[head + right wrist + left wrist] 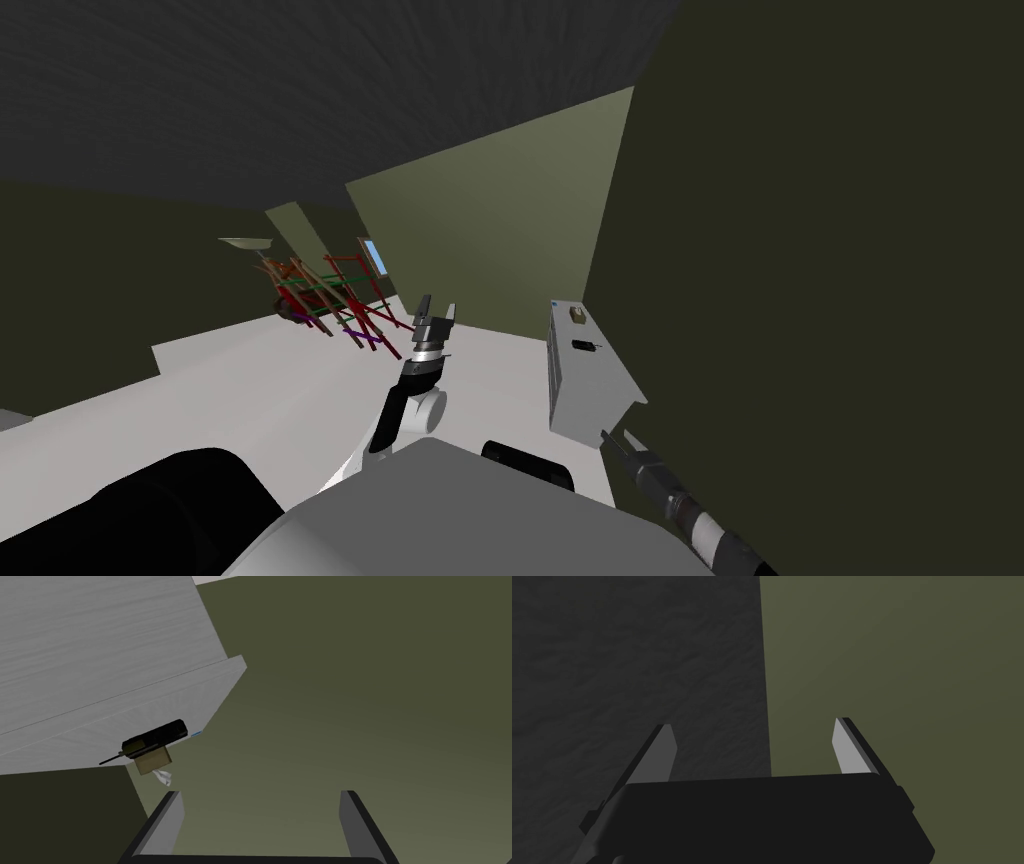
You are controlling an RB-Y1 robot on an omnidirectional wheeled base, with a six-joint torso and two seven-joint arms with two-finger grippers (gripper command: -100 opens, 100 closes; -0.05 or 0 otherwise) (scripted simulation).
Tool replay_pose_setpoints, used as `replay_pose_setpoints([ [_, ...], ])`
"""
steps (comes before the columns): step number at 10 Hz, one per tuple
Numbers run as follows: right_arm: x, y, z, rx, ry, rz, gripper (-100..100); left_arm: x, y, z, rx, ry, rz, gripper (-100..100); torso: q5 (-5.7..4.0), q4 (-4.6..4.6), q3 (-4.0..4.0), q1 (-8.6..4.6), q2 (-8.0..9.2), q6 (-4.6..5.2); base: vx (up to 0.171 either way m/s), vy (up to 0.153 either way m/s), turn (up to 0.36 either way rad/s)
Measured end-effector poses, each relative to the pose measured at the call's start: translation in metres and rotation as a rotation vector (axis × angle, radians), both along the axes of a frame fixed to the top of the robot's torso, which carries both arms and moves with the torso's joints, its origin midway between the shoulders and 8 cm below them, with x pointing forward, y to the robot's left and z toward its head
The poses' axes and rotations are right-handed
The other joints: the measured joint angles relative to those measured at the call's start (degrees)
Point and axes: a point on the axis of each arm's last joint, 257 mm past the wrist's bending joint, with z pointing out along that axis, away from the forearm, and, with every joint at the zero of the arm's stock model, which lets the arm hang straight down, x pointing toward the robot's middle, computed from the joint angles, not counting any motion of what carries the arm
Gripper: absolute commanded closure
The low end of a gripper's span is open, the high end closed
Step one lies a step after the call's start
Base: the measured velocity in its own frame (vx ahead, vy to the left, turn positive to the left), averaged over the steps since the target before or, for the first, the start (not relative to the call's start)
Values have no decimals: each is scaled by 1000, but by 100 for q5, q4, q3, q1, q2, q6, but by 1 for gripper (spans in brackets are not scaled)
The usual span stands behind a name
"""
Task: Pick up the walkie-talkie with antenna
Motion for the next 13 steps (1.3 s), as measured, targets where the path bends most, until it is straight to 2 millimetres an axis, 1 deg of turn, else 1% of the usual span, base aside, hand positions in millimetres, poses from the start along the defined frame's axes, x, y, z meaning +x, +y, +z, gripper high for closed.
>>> replay_pose_setpoints([
  [1, -12, -9, -17, -60, 39, 27, -100, 0, 0, 0, 0, 0, 0, 0, -1, -1, -3, -2, -6, -3, 118, 104, 230],
  [2, -31, -11, -33, -129, 80, 65, -100, 0, 0, 0, 0, 0, 0, 0, 1, -3, -9, 10, -17, -3, 94, 86, 60],
  [3, -38, -21, -43, -182, 101, 92, -100, 0, 0, 0, 0, 0, 0, 0, 2, -3, -8, 6, -13, 0, 43, 42, -21],
  [4, -42, -29, -50, -206, 118, 99, -100, 0, 0, 0, 0, 0, 0, 0, -1, 0, 1, -7, 2, 1, 5, 10, -11],
  [5, -44, -33, -56, -213, 128, 97, -100, 0, 0, 0, 0, 0, 0, 0, -5, 4, 10, -19, 18, 1, 53, 57, 147],
  [6, -57, -46, -61, -266, 159, 128, -100, 0, 0, 0, 0, 0, 0, 0, -1, 3, 5, -8, 8, -3, 72, 48, 79],
  [7, -66, -53, -70, -298, 179, 140, -100, 0, 0, 0, 0, 0, 0, 0, -3, 1, 1, -9, 2, 1, 38, 16, -7],
  [8, -68, -56, -75, -311, 186, 147, -100, 0, 0, 0, 0, 0, 0, 0, -4, 2, 5, -17, 9, 1, 81, 60, 145],
  [9, -80, -64, -84, -361, 212, 180, -100, 0, 0, 0, 0, 0, 0, 0, -2, 0, -1, -6, -2, -3, 92, 60, 67],
  [10, -88, -76, -95, -397, 234, 194, -100, 0, 0, 0, 0, 0, 0, 0, -2, -1, -4, -5, -7, 1, 113, 81, 131],
  [11, -105, -90, -106, -454, 271, 229, -100, 0, 0, 0, 0, 0, 0, 0, 0, -3, -8, 2, -15, -2, 100, 57, 70],
  [12, -114, -102, -114, -492, 295, 246, -100, 0, 0, 0, 0, 0, 0, 0, -1, -3, -8, -4, -12, 0, 125, 66, 136],
  [13, -129, -118, -126, -550, 332, 278, -100, 0, 0, 0, 0, 0, 0, 0, -1, -4, -11, -2, -21, -2, 114, 71, 54],
])
